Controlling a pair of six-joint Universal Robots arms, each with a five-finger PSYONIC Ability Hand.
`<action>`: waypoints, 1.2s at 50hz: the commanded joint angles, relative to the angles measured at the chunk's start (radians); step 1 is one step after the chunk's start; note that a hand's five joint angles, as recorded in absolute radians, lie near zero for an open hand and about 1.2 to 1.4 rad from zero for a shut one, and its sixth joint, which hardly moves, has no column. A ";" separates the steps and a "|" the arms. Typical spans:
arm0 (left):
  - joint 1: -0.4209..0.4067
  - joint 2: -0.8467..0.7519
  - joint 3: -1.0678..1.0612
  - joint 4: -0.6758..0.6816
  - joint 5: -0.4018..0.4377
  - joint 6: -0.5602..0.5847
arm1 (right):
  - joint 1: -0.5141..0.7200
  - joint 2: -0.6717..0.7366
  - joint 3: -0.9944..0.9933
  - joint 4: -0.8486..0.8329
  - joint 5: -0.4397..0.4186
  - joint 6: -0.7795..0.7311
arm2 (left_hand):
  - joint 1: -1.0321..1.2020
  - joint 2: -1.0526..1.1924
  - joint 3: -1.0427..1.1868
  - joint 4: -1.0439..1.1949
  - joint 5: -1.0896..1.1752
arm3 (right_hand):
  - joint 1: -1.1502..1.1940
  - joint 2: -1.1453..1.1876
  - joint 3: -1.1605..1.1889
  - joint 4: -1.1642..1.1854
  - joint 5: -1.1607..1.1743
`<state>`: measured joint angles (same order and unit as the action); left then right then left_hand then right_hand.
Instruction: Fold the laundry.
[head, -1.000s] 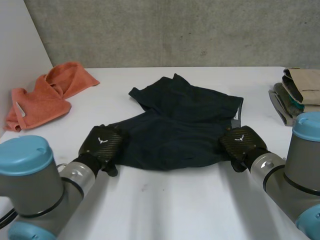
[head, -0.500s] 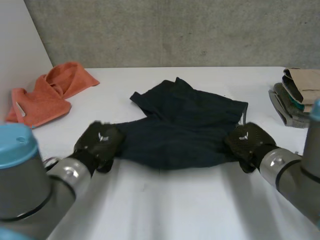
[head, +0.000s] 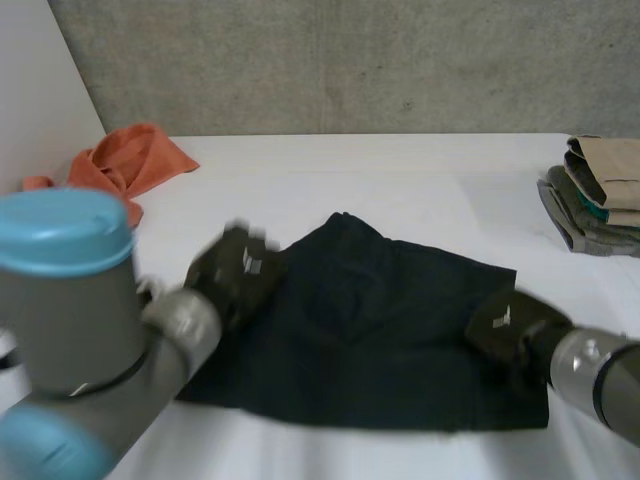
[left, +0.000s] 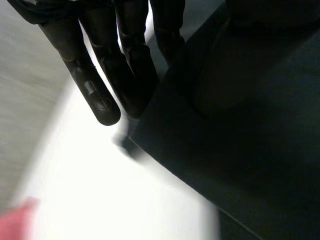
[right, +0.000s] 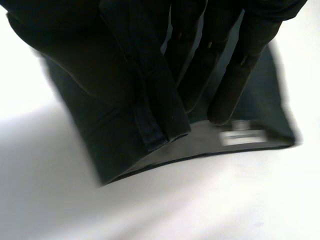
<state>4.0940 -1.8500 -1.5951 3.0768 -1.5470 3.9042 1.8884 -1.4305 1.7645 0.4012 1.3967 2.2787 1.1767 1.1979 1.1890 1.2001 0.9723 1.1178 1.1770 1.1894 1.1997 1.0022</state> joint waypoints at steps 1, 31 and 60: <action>-0.004 -0.268 0.297 0.305 -0.036 -0.002 | -0.003 0.059 -0.059 -0.301 0.054 0.160 | 0.220 0.198 0.207 0.196 0.249 | 0.279 0.219 0.207 0.197 0.220; -0.046 -0.523 0.647 0.525 0.048 -0.249 | 0.018 0.241 -0.225 -0.667 0.360 0.140 | -1.002 -1.023 -1.014 -1.026 -0.972 | -0.943 -1.002 -1.015 -1.025 -1.002; -0.034 -0.175 0.159 0.519 0.048 -0.428 | -0.106 0.078 0.147 -0.676 0.220 0.055 | -1.002 -1.023 -1.014 -1.026 -0.972 | 0.279 0.219 0.207 0.197 0.220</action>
<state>4.0522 -2.0799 -1.4095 3.5950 -1.5006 3.4752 1.8137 -1.2166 1.8461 -0.1943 1.5439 2.6309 0.1934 0.2096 0.2116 0.2029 0.0484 0.9849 1.1383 1.1372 1.1859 0.9254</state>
